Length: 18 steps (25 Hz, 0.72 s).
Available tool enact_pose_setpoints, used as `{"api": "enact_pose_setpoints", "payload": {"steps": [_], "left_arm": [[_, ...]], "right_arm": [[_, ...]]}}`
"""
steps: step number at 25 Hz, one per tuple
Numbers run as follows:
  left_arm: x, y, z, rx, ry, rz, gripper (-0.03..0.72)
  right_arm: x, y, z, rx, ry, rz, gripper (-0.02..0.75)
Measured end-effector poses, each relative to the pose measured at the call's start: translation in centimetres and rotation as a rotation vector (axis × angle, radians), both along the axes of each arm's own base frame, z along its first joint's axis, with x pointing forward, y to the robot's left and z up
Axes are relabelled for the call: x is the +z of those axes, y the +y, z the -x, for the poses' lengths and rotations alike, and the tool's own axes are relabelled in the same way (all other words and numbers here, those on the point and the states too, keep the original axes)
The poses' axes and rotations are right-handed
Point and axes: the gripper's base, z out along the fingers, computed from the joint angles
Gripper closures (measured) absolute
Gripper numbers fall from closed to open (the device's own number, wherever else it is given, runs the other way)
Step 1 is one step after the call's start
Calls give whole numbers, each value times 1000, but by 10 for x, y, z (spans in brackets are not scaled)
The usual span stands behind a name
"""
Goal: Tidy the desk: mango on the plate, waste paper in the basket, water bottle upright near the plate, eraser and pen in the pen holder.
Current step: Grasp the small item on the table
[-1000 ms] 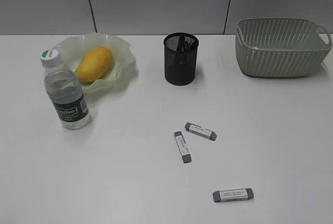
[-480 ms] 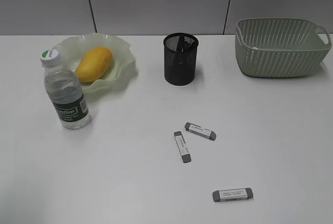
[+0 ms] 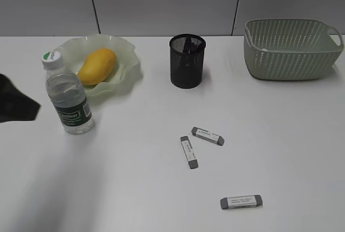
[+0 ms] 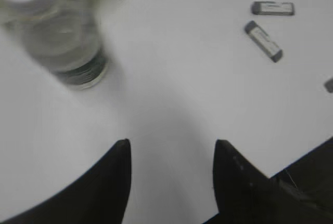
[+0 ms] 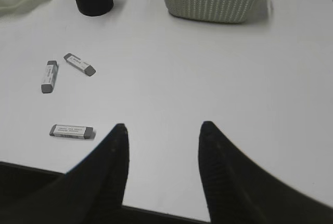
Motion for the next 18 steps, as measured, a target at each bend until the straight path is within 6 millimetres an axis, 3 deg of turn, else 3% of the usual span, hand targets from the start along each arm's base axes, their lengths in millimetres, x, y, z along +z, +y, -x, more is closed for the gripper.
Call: {"api": "enact_pose_setpoints", "payload": {"steps": [5, 11, 15, 18], "left_arm": [[-12, -76, -13, -265, -13, -52, 310], [-55, -170, -13, -616, -16, -209, 310], [-84, -216, -9, -875, -56, -303, 310], [-105, -238, -6, -1002, -60, -342, 310]], "right_arm": [[0, 1, 0, 1, 0, -8, 380], [0, 1, 0, 2, 1, -10, 381], [0, 1, 0, 3, 1, -11, 381], [0, 1, 0, 3, 1, -12, 381]]}}
